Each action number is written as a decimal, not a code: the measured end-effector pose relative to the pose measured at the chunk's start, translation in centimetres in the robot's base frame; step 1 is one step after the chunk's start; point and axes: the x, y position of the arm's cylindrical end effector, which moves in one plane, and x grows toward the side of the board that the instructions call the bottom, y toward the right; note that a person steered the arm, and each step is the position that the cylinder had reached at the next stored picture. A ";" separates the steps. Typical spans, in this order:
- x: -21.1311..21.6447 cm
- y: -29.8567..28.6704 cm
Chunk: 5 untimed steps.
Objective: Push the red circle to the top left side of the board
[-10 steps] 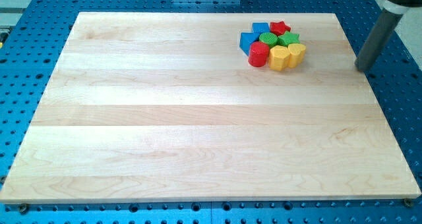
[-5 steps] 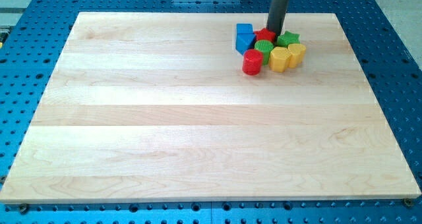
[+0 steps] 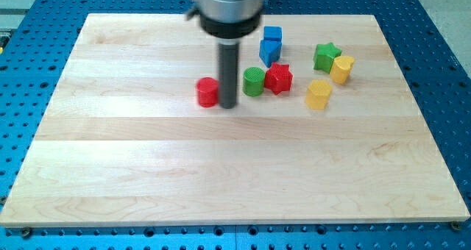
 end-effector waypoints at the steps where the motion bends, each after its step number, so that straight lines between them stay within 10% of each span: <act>1: -3.8 -8.7; 3: 2.9 -13.1; 5: -4.7 -17.2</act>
